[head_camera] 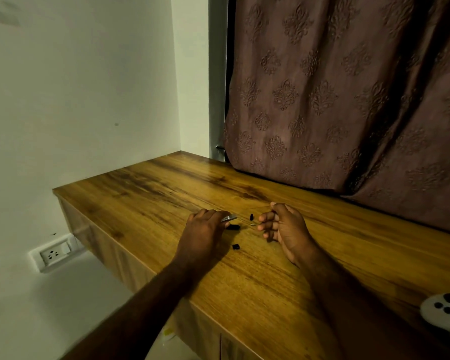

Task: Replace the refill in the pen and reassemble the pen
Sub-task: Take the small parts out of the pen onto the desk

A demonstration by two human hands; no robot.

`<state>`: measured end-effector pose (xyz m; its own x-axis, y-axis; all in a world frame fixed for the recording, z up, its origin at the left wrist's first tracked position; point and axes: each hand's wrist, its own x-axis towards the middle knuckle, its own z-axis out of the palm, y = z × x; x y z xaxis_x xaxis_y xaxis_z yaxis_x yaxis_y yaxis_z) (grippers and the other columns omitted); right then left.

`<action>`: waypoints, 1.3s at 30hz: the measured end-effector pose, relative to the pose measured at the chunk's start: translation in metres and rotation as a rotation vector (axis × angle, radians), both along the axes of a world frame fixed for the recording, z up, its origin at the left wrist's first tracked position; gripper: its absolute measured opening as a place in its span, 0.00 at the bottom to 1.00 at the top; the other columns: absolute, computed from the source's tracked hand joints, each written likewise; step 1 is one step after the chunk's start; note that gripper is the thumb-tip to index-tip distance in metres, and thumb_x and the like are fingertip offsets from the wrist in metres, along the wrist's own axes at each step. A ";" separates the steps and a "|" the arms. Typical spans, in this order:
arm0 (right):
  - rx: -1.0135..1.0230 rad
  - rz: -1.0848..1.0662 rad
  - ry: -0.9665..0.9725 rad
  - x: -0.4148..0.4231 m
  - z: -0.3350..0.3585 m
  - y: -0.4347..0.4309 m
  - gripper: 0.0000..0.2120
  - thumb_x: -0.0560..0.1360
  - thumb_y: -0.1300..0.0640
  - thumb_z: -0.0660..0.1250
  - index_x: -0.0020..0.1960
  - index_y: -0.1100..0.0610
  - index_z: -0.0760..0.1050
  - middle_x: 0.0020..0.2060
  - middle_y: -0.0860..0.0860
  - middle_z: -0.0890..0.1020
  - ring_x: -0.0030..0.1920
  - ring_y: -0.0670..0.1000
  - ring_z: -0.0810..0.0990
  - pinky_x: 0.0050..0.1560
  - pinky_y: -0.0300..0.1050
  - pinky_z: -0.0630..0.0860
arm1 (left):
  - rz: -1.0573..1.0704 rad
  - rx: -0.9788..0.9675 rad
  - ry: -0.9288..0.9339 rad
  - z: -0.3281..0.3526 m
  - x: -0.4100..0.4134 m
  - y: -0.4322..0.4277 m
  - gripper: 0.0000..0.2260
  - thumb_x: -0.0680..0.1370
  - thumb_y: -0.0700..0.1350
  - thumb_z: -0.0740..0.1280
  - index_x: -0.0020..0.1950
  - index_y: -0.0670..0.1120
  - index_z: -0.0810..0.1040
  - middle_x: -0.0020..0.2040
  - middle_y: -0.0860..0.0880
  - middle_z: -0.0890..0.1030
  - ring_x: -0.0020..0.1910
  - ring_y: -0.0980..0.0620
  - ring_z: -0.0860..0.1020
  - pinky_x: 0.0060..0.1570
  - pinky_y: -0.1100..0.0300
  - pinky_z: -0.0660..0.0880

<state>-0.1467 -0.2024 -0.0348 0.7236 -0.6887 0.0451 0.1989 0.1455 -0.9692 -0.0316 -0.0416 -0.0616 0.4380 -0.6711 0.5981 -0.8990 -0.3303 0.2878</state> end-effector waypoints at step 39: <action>-0.880 -0.348 0.360 0.012 -0.023 -0.004 0.03 0.76 0.58 0.68 0.43 0.55 0.77 0.36 0.47 0.80 0.39 0.47 0.79 0.42 0.49 0.79 | 0.076 -0.160 0.230 -0.001 -0.002 0.002 0.10 0.79 0.54 0.61 0.57 0.53 0.75 0.49 0.53 0.80 0.49 0.52 0.74 0.48 0.54 0.73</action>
<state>-0.1345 -0.2062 -0.0578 0.5599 -0.6912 0.4569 -0.2311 -0.6598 -0.7150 -0.0338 -0.0396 -0.0628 0.6197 -0.5360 0.5732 -0.7786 -0.3282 0.5349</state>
